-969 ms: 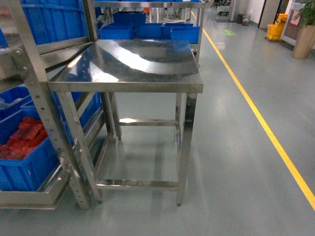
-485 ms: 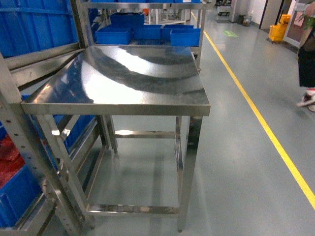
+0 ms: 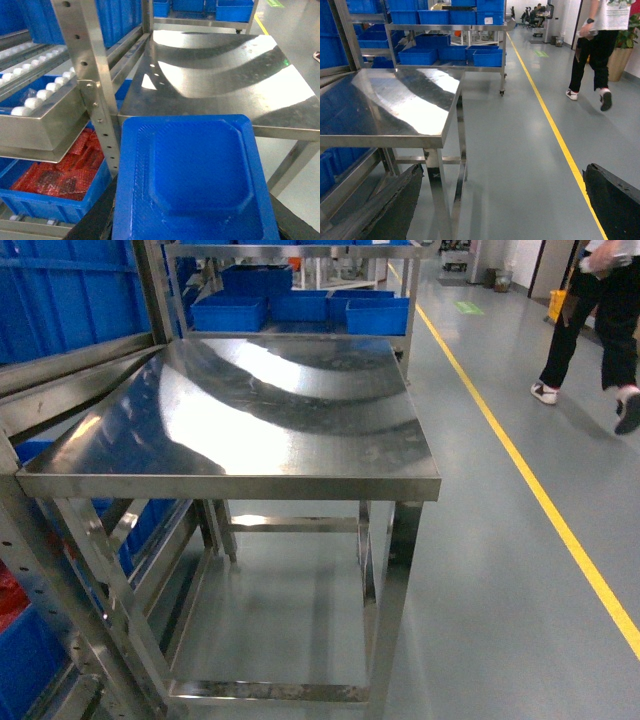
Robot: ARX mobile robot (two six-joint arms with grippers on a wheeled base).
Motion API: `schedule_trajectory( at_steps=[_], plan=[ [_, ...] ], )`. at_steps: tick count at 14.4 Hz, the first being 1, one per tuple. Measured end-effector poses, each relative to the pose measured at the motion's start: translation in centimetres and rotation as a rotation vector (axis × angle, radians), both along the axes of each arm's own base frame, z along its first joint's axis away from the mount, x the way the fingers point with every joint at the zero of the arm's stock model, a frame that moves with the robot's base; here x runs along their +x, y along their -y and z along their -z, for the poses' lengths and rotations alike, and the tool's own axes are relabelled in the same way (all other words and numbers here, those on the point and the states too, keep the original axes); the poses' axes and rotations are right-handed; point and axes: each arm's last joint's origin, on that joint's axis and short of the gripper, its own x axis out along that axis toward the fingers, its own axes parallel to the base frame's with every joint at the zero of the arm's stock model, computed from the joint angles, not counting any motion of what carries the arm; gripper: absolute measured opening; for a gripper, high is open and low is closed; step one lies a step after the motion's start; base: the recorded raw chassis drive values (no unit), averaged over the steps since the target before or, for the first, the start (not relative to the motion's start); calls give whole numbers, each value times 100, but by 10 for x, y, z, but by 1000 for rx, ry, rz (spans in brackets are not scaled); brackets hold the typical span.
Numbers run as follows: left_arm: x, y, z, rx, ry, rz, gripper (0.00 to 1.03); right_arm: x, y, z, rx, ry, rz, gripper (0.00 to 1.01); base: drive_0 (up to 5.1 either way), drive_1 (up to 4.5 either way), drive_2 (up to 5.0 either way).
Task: Pick blue part to blue bin on bottom shelf
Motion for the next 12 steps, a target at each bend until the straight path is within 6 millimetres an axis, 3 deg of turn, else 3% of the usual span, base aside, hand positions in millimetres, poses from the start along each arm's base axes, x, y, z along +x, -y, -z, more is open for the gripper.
schedule_trajectory(
  at_steps=[12],
  plan=[
    [0, -1, 0, 1, 1, -8, 43, 0, 0, 0, 0, -1, -3, 98, -497, 248, 248]
  ],
)
